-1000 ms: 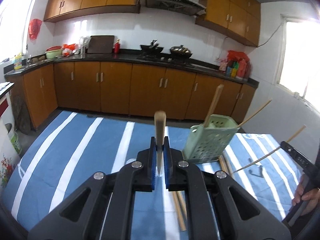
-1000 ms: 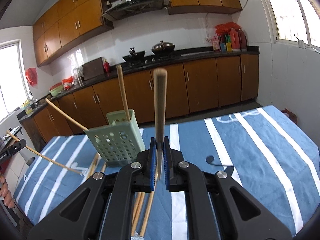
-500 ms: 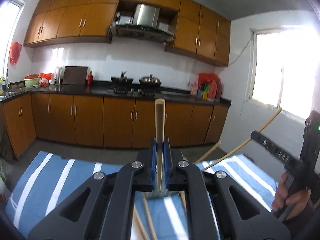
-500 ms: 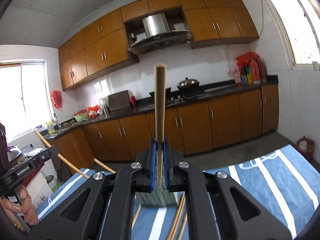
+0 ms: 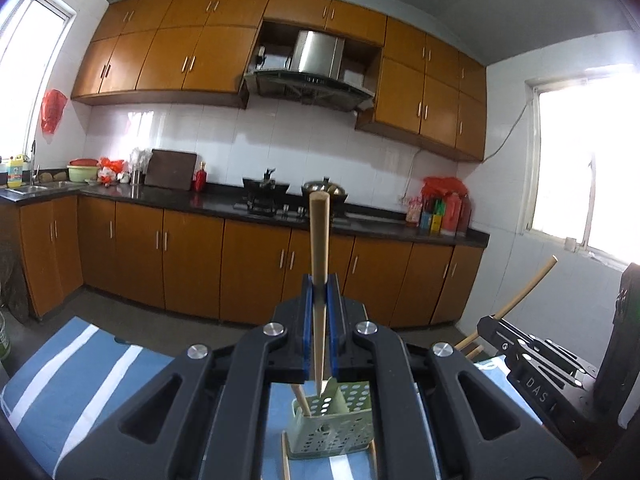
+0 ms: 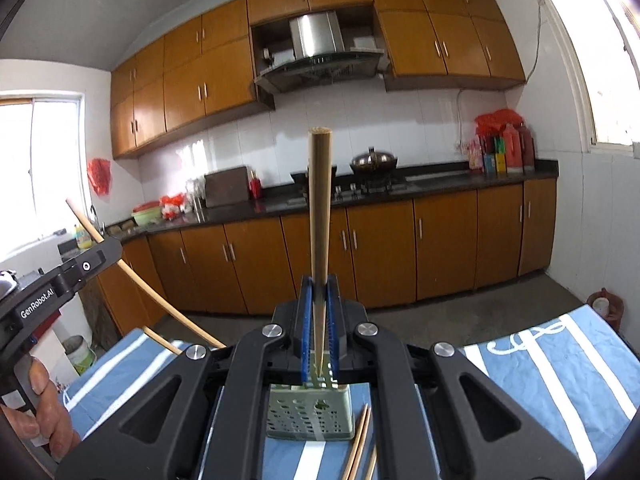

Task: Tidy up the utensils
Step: 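Open both tools to drop the chopsticks into the holder, then close the right tool on a chopstick while the left tool grasps another chopstick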

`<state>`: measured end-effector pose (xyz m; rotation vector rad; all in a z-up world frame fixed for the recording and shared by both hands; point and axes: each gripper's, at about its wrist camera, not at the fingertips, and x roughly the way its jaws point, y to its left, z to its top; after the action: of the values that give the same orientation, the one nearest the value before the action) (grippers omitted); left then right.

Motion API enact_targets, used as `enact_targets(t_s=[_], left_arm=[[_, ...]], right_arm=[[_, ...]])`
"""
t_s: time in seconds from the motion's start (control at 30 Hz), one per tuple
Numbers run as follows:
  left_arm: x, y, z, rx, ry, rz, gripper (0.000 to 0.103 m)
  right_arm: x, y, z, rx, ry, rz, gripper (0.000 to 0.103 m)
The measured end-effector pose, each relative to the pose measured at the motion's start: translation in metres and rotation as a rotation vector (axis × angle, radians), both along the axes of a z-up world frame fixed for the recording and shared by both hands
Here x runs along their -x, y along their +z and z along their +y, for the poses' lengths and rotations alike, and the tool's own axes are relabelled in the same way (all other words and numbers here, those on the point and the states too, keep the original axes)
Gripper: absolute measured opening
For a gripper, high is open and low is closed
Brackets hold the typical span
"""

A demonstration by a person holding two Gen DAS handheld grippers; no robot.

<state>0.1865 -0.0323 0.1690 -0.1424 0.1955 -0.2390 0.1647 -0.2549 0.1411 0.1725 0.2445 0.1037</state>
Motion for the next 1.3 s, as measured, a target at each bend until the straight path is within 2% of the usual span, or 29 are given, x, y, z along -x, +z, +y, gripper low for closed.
enact_targets(t_s=[0.17, 0.27, 0.3, 0.4, 0.47, 0.57, 0.73, 0.87, 1.0, 1.1, 1.2, 1.3], left_arm=[[-0.020, -0.022, 0.002, 0.005, -0.021, 0.088, 0.008], [-0.023, -0.028, 0.004, 0.013, -0.032, 0.114, 0.010], [-0.023, -0.029, 0.005, 0.012, -0.035, 0.116, 0.010], [-0.021, -0.029, 0.006, 0.008, -0.037, 0.114, 0.014], [-0.015, -0.025, 0.009, 0.016, -0.036, 0.102, 0.018], [-0.006, -0.020, 0.014, 0.030, -0.034, 0.088, 0.024], [0.026, -0.020, 0.039, 0.030, -0.008, 0.075, 0.034], [0.040, -0.049, 0.065, 0.000, 0.040, 0.141, 0.038], [0.037, -0.102, 0.086, -0.049, 0.083, 0.286, 0.038], [0.031, -0.140, 0.096, -0.068, 0.097, 0.396, 0.038], [0.031, -0.170, 0.100, -0.076, 0.091, 0.475, 0.038], [0.032, -0.188, 0.099, -0.082, 0.077, 0.518, 0.038]], right_arm=[[-0.003, -0.014, 0.003, 0.007, 0.011, 0.055, 0.008], [-0.003, -0.017, 0.004, -0.001, 0.020, 0.077, 0.008], [-0.002, -0.017, 0.004, -0.003, 0.021, 0.081, 0.009], [-0.002, -0.013, 0.003, -0.014, 0.017, 0.084, 0.019], [0.001, -0.009, 0.001, -0.021, 0.015, 0.074, 0.021], [0.013, -0.003, -0.004, -0.030, 0.011, 0.050, 0.022], [0.043, -0.003, -0.023, -0.039, -0.028, 0.025, 0.032], [0.055, -0.040, -0.040, -0.004, -0.090, 0.131, 0.032], [0.046, -0.099, -0.049, -0.017, -0.101, 0.329, 0.032], [0.037, -0.139, -0.041, -0.038, -0.064, 0.457, 0.030], [0.030, -0.168, -0.024, -0.031, -0.020, 0.546, 0.026], [0.023, -0.187, -0.006, -0.012, 0.009, 0.601, 0.026]])
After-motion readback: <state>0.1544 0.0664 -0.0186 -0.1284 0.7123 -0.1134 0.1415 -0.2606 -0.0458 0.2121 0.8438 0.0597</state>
